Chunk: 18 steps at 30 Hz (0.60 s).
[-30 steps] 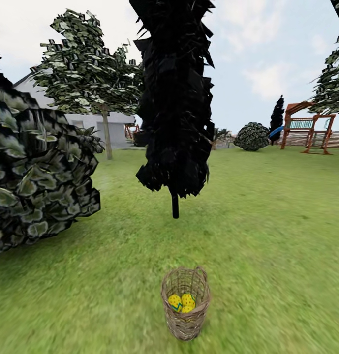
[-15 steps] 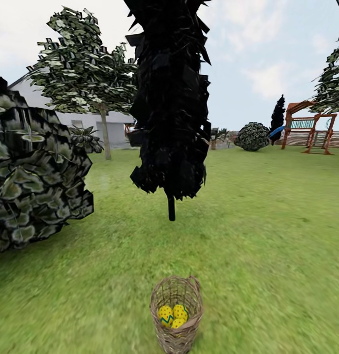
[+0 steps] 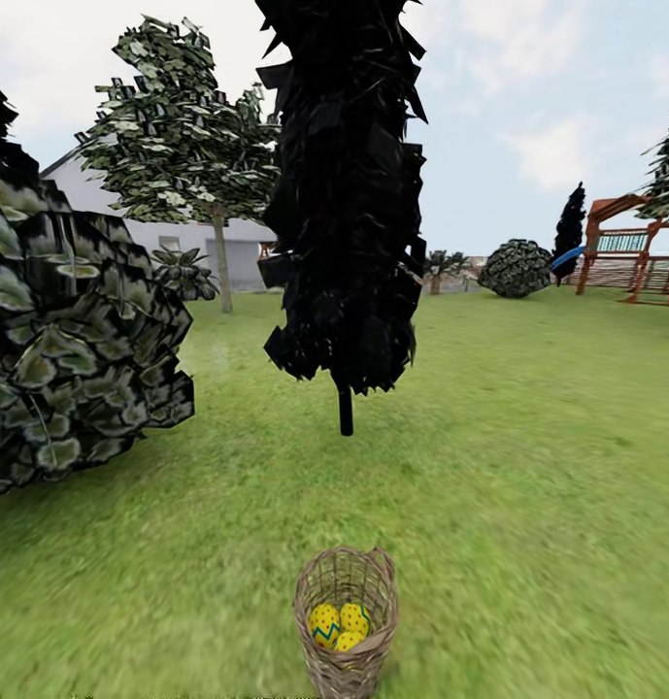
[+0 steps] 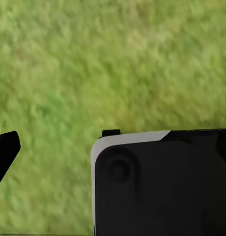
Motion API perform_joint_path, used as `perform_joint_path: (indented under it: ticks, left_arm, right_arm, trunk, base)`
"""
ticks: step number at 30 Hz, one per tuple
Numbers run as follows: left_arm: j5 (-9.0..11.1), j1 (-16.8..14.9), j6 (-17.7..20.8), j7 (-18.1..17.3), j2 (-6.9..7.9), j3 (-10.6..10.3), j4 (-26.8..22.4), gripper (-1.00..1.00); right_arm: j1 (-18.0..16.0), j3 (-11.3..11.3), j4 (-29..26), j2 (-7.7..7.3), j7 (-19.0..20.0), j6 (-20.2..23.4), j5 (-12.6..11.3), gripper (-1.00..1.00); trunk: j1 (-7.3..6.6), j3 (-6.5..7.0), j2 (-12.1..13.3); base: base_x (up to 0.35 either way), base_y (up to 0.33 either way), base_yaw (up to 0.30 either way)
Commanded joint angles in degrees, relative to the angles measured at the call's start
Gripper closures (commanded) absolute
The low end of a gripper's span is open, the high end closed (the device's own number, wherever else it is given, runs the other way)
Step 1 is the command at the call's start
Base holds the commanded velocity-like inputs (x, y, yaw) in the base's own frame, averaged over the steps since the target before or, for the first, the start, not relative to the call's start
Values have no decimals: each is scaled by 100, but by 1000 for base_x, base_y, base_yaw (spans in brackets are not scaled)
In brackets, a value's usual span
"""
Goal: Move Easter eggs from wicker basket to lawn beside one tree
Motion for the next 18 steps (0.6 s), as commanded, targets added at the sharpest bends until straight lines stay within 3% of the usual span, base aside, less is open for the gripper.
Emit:
perform_joint_path:
  ticks: [1,18]
  left_arm:
    - [-7,-3,-20,-4,1,-7,2,-100]
    - [-8,-3,-26,-2,1,-7,3,-100]
  right_arm:
    - [-3,3,36,0,1,-32,9,-100]
    - [-3,17,90,1,5,-38,24,-100]
  trunk:
    - [2,-13,-7]
    - [2,-117,-7]
  base:
    - [2,-260,212]
    - [0,-274,212]
